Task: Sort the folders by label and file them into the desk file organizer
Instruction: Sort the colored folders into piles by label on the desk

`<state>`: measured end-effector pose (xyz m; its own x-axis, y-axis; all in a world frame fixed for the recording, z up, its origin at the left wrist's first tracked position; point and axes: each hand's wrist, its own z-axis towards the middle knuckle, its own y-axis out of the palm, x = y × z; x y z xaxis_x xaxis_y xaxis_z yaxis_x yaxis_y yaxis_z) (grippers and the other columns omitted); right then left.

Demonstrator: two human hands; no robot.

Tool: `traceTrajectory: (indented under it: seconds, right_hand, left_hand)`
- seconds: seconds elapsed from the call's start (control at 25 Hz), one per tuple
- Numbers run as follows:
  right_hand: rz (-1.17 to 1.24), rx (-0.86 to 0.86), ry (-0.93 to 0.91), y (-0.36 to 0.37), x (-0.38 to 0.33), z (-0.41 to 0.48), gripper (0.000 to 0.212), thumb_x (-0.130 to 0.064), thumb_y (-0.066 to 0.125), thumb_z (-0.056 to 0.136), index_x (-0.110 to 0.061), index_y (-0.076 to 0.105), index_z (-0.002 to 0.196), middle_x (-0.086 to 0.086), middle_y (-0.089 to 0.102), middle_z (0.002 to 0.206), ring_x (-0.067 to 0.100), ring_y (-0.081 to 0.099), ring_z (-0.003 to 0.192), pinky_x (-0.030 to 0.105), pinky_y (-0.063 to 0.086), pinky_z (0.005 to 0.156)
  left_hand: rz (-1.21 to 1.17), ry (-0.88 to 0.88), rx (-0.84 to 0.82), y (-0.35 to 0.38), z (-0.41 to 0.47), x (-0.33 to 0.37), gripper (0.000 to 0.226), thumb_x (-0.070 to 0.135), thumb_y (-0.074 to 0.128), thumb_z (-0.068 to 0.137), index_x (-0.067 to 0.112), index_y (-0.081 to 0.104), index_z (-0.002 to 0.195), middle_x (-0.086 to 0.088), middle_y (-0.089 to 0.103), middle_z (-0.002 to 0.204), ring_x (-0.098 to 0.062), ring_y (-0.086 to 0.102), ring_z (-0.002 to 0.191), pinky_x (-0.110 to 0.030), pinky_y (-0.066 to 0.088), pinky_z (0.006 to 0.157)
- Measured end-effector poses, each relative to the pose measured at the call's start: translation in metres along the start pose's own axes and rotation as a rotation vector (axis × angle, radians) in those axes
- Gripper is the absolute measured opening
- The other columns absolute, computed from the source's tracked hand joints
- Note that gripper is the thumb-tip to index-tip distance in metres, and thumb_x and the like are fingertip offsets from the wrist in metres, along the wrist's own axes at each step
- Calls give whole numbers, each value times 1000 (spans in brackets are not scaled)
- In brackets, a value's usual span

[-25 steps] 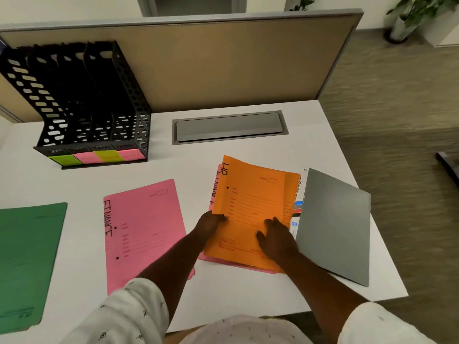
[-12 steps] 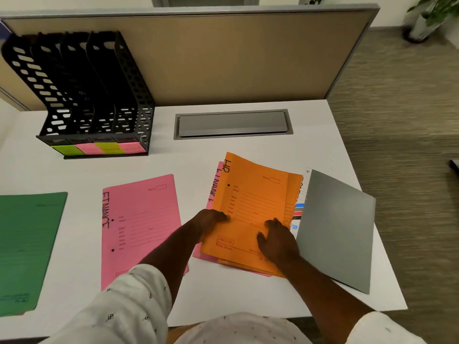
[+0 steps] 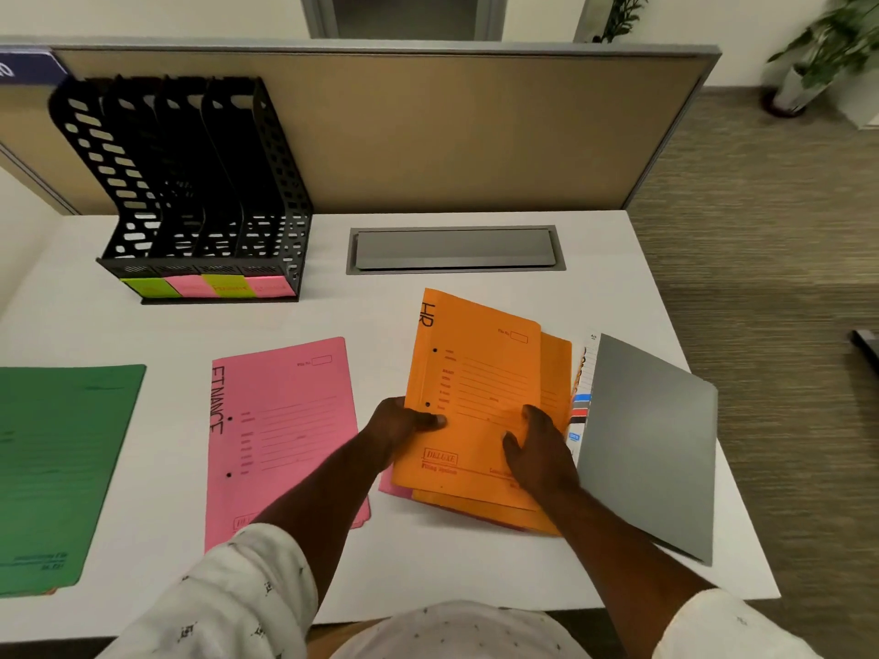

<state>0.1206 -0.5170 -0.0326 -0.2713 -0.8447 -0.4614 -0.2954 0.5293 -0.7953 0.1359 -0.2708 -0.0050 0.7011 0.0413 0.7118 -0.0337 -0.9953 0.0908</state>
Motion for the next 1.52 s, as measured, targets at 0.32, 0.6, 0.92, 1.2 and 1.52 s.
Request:
traceTrajectory:
  seconds: [0.32,0.6,0.92,1.2,1.52]
  right_hand:
    - [501,109,176,9,-52,-5,82,-53,69,87,-22,28,152,11,49,146,38,51,129,54,44,104]
    - [840,265,210,25,-111,-34,52,-31,78,86,-19,53,130,7,64,127,36,62,113,53,52,97]
    - [791,489,53,59,-203,-73,38,-18,69,92,-19,49,125,6,61,127,32,61,111,48,53,94]
    - [571,415,118,105,-216,-95,40,-18,67,94,-19,46,128,12,57,129,38,60,111,48,51,93]
    - [572,166,-96,125,-263,-89,60,-12,60,94,-24,36,148,-6,51,123,15,49,109,38,47,93]
  left_hand:
    - [-67,124,-56,-72,-49,2,60,26,86,72,16,65,127,-9,75,118,-33,74,101,-53,62,82]
    - [-81,248,-31,-138,-83,2,64,24,87,70,23,63,128,-3,74,120,-31,73,106,-45,62,77]
    - [-13,328,162,-212,-96,3,49,-8,81,70,19,68,109,3,77,103,-25,69,103,-41,58,81]
    - [183,398,56,-243,-108,-24,58,-15,69,81,4,54,133,-17,66,125,-30,63,115,-43,60,89]
    - [-75,291,266,-308,-118,-29,39,27,82,82,21,68,117,-4,77,110,-28,75,96,-50,60,87]
